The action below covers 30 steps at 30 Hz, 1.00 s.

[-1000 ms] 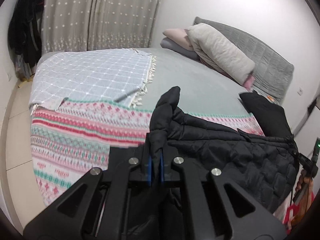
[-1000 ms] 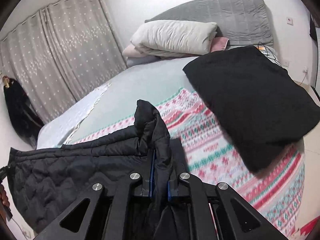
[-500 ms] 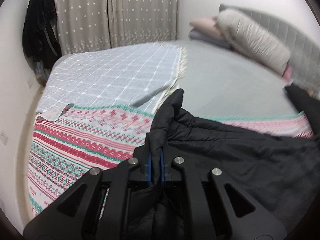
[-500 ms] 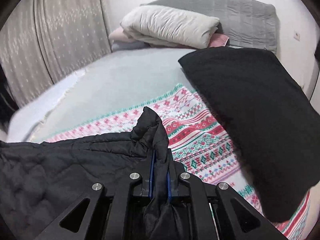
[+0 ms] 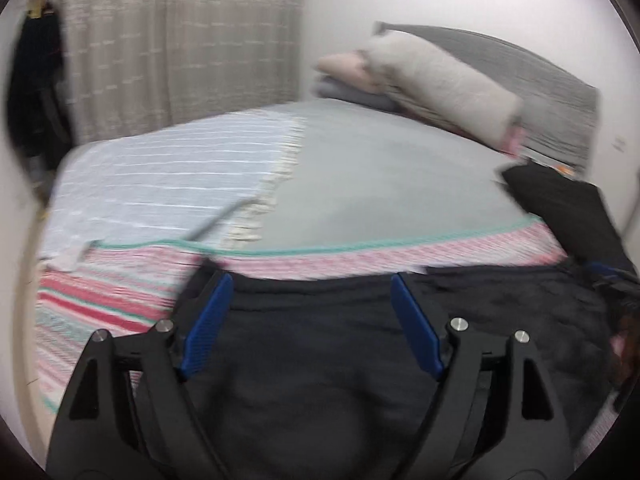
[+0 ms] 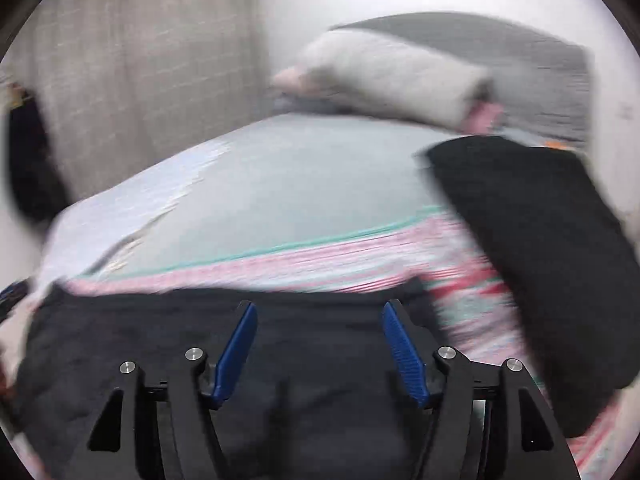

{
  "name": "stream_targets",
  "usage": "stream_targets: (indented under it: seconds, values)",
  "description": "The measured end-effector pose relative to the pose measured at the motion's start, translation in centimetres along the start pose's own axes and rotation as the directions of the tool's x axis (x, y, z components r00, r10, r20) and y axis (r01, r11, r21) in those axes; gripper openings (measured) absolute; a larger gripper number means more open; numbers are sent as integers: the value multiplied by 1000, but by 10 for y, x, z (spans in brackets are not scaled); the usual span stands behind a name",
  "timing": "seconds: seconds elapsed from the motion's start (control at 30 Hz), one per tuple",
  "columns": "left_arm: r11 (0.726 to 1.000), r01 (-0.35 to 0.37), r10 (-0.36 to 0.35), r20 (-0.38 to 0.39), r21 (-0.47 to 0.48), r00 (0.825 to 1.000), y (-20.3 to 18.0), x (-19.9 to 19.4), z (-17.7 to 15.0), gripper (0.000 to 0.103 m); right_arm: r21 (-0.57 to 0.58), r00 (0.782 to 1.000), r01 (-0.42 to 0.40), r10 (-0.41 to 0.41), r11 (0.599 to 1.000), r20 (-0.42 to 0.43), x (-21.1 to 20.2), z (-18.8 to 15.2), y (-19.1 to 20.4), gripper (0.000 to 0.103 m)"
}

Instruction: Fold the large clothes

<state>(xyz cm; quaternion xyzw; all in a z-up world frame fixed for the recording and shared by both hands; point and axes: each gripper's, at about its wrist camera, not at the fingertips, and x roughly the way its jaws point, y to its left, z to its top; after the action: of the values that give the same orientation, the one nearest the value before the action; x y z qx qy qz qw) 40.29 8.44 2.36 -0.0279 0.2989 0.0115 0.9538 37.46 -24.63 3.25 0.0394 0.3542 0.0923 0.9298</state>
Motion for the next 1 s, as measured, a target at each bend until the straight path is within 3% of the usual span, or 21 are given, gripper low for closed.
stream_targets:
  seconds: [0.03,0.07,0.13,0.17,0.27,0.33,0.37,0.43,0.5,0.57,0.6,0.7,0.73,0.8,0.9,1.0]
  values:
    - [998,59,-59,-3,22,998,-12,3,-3,81,-24,998,-61,60,998,-27,4,-3,16,66]
    - [996,72,-71,-19,53,997,-24,10,-8,81,-48,992,-119,116,992,-55,8,-7,32,66]
    - [992,55,-46,-84,112,995,-38,32,-18,81,-102,980,-178,168,979,-105,22,-16,56,66]
    - [991,43,-27,-123,123,992,-37,42,-23,81,-135,979,-171,153,976,-131,32,-21,63,66]
    - [992,-13,45,-254,126,966,-5,78,-31,81,-177,981,-58,24,982,-190,63,-31,47,66]
    - [991,-66,96,-262,121,960,28,87,-32,81,-139,975,2,-33,990,-220,78,-33,8,66]
    - [983,-136,165,-269,123,949,54,92,-31,81,-123,971,30,-58,992,-230,81,-34,-8,66]
    - [954,-270,297,-282,131,912,92,97,-29,81,-79,958,130,-145,988,-246,83,-30,-52,66]
    - [921,-368,389,-284,124,877,124,93,-27,81,-71,918,288,-297,955,-262,79,-28,-92,66]
    - [892,-436,451,-266,114,852,143,80,-23,81,-23,906,332,-325,943,-271,67,-29,-122,66]
    - [889,-444,457,-258,110,851,146,74,-21,81,6,909,337,-324,941,-261,56,-31,-132,66]
    - [926,-375,375,-196,37,906,137,36,-17,81,-34,899,390,-388,920,-205,33,-31,-132,67]
    - [946,-323,320,-175,11,931,130,23,-17,81,-41,905,380,-380,924,-189,25,-33,-126,67]
    - [979,-204,201,-124,-11,972,101,-8,-21,81,-36,941,298,-300,954,-154,8,-33,-108,67]
    - [998,-61,64,-91,32,994,59,-31,-34,82,-72,979,160,-168,984,-113,-5,-37,-57,67]
    - [998,46,-39,-119,50,992,30,-39,-54,83,-137,992,24,-41,990,-123,-10,-53,-12,68]
